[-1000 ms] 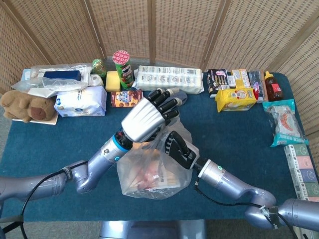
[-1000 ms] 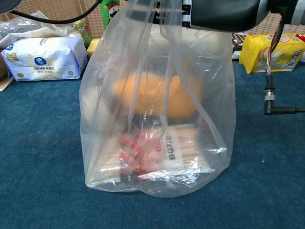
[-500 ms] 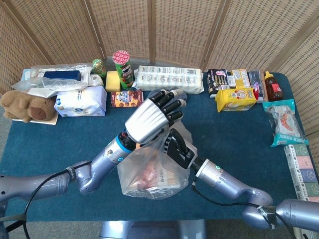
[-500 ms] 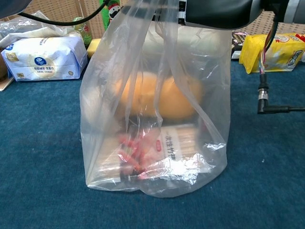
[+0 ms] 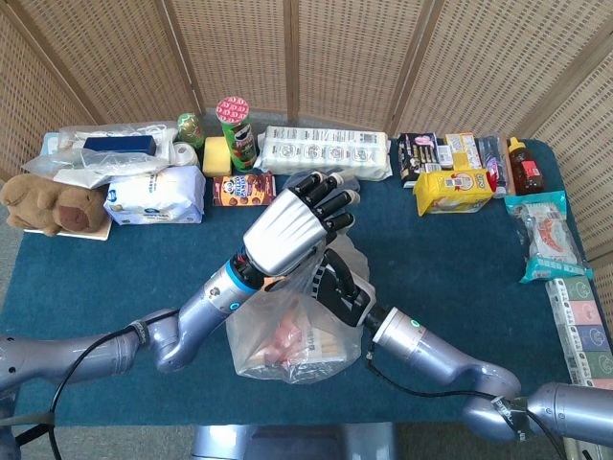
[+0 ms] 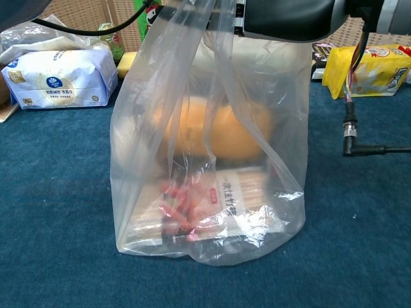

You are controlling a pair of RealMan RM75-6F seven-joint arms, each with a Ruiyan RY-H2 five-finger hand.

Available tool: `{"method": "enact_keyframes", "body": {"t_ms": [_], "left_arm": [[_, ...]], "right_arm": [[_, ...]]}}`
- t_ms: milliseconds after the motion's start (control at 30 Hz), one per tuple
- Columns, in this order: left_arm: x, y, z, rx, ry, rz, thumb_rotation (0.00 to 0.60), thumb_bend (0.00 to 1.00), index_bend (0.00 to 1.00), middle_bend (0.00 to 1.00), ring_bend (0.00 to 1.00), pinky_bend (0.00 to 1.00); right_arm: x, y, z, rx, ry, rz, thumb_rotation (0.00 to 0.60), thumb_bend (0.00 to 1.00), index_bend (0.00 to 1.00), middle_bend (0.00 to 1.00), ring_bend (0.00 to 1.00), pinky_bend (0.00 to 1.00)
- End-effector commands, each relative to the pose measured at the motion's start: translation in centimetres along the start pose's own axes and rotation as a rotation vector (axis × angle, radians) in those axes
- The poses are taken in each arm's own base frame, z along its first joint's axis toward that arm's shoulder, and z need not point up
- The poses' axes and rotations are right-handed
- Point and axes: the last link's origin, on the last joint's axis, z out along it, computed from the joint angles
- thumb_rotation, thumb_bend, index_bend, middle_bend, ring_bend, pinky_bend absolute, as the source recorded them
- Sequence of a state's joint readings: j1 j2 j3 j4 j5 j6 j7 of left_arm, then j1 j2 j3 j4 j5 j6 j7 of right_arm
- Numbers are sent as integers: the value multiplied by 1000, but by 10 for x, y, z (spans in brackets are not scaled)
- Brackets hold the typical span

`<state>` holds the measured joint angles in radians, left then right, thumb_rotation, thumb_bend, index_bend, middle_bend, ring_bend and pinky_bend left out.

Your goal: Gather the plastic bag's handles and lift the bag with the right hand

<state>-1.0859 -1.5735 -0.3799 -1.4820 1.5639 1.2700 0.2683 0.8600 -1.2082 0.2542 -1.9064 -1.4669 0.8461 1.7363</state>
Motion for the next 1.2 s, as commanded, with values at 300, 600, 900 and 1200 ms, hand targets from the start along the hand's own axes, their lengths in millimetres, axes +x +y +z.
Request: {"method": "enact_keyframes", "body": {"t_ms": [300, 600, 900, 1200], "left_arm": [[-2, -1, 0, 12, 0, -3, 600, 193, 585, 387, 207, 355], [-3, -3, -1, 19, -1, -2, 600, 194, 573, 386, 206, 354], [-2, -5, -3, 24, -3, -1, 600, 192, 562, 385, 206, 354], [2, -8, -6, 44, -22, -16, 600, 182, 514, 362, 186, 336]], "right_arm": [[1, 2, 0, -9, 9, 20, 132, 191, 217, 325, 284, 309], [2, 4, -1, -9, 11, 30, 132, 201, 257, 367, 335, 346], [6, 4, -3, -11, 17, 35, 129, 210, 310, 400, 373, 375], [11, 3, -5, -12, 32, 35, 133, 211, 333, 419, 394, 397]]}}
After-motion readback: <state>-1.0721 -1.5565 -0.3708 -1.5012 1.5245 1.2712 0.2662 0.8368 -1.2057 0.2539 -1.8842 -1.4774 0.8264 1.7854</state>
